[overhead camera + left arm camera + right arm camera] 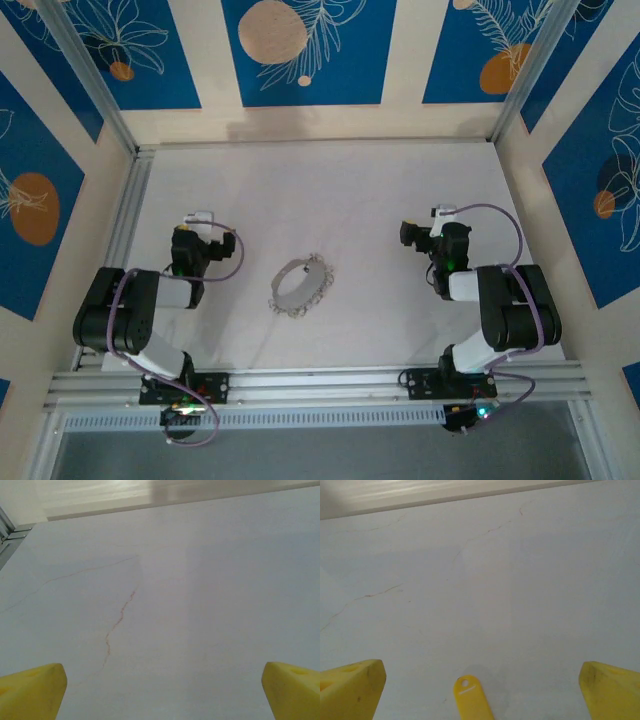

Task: Put the keys on the keyring

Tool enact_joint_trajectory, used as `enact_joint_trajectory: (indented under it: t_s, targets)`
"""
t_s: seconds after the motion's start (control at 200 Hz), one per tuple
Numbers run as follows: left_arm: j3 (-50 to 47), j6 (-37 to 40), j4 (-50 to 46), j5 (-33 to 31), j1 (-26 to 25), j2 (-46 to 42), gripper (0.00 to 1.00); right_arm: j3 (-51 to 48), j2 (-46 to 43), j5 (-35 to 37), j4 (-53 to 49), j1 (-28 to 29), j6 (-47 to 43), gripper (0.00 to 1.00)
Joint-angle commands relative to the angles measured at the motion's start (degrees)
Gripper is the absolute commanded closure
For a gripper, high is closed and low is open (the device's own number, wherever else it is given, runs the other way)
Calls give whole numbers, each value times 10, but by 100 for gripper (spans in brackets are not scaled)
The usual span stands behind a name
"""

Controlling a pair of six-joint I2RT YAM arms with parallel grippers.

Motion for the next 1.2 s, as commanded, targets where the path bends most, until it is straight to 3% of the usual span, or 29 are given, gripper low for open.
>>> enact_joint_trajectory:
  t_s: [0.0, 0.895, 0.98, 1.03, 1.075, 1.125, 1.195]
  targets:
    - [5, 11, 6, 12, 5, 3, 0, 6, -1, -1, 10, 1, -8, 1]
    - [6, 1, 5, 2, 8, 4, 0, 8, 0, -1, 10, 0, -8, 1]
    - [4, 4, 7, -1, 7, -1, 0, 8, -14, 62, -1, 16, 0, 1]
    - [11, 5, -20, -8, 5, -20, 0, 4, -20, 38, 4, 14, -12, 1]
    - [21, 7, -68, -18, 0, -54, 0, 14, -34, 64, -20, 36, -29, 1]
    - [36, 6, -138, -25, -3, -101, 0, 64, -70, 132, -148, 74, -45, 1]
    - [50, -11, -211, -31, -7, -167, 0, 98, -105, 122, -221, 103, -59, 1]
